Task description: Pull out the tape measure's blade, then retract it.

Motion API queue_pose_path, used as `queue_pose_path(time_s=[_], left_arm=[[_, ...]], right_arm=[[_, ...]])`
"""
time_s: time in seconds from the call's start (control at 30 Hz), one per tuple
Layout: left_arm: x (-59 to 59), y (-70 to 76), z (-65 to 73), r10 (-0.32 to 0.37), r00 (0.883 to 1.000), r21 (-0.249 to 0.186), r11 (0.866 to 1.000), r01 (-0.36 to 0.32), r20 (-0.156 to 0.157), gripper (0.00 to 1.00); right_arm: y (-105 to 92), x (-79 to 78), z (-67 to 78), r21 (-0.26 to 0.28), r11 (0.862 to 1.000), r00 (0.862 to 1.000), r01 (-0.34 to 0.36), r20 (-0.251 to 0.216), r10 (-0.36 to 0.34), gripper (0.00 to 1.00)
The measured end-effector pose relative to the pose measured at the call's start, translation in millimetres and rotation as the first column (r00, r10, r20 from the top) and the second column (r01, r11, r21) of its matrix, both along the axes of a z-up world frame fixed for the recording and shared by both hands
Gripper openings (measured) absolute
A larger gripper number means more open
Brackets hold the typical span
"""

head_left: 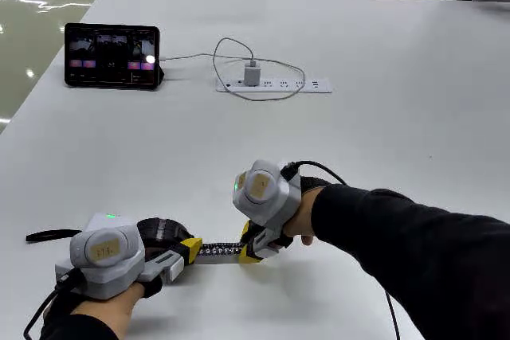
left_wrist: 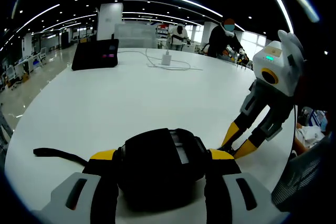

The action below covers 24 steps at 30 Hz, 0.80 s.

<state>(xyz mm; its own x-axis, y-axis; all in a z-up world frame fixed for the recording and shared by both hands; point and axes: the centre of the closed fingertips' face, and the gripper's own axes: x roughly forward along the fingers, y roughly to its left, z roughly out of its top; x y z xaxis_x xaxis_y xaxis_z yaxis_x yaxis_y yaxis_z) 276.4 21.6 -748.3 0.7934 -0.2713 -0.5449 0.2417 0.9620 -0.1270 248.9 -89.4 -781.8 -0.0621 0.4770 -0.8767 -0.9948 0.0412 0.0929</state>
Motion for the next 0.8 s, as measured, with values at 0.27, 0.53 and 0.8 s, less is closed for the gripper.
queue_pose_path(time_s=[0.27, 0.53, 0.8], left_arm=[[-0.2, -0.2, 0.3, -0.001, 1.0, 0.0, 1.0, 0.001, 0.0, 0.62], [-0.1, -0.2, 0.1, -0.002, 1.0, -0.001, 1.0, 0.002, -0.001, 0.62], [-0.1, -0.2, 0.2, -0.001, 1.0, -0.005, 1.0, 0.001, -0.001, 0.62]], right_arm=[[5.0, 0.1, 0.0, -0.005, 1.0, 1.0, -0.005, -0.003, 0.005, 0.11], [9.3, -0.4, 0.1, -0.003, 1.0, 1.0, -0.016, -0.002, 0.016, 0.11], [23.0, -3.3, -0.5, 0.034, 0.999, 1.0, 0.009, -0.015, -0.008, 0.11]])
